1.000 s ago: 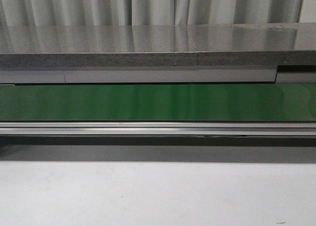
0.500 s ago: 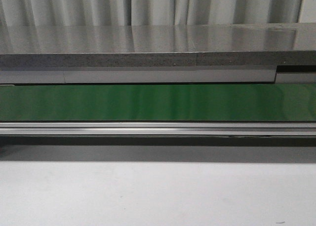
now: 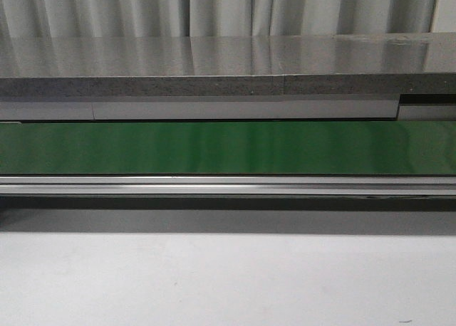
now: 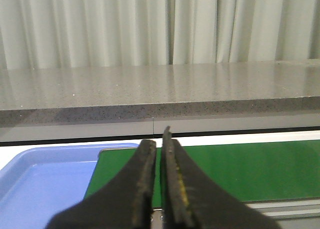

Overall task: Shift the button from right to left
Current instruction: 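Set the button on the belt end and open the right gripper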

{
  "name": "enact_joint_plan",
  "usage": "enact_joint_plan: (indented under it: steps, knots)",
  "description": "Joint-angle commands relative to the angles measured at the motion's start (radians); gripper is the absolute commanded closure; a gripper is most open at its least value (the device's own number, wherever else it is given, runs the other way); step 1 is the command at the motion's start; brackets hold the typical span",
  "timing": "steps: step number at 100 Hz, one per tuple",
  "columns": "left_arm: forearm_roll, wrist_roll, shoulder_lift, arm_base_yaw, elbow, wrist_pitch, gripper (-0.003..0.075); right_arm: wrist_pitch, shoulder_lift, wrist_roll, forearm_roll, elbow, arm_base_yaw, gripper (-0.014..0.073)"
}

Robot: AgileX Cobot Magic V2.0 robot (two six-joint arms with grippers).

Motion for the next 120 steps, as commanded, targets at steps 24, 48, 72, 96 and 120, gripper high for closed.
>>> enact_joint_plan:
  steps: [24,48,72,96,120]
  knots:
    - [-0.007,-0.01,-0.037,-0.004,0.04,-0.075,0.0715,-0.032,-0.054,0.0,0.016,-0.001,0.014,0.0286]
    - [-0.007,-0.01,-0.037,-0.004,0.04,-0.075,0.0715,-0.016,-0.054,0.0,0.03,-0.001,0.014,0.0124]
    - [-0.007,-0.01,-0.037,-0.004,0.04,-0.075,0.0715,-0.034,-0.072,-0.052,0.102,-0.001,0.03,0.0039]
    - [-0.007,-0.01,-0.037,-0.004,0.04,-0.075,0.0715,-0.101,-0.184,-0.078,0.131,-0.001,0.079,0.0039]
    - [-0.007,-0.01,-0.037,-0.004,0.04,-0.075,0.0715,-0.189,-0.348,-0.078,0.157,0.03,0.099,0.0039]
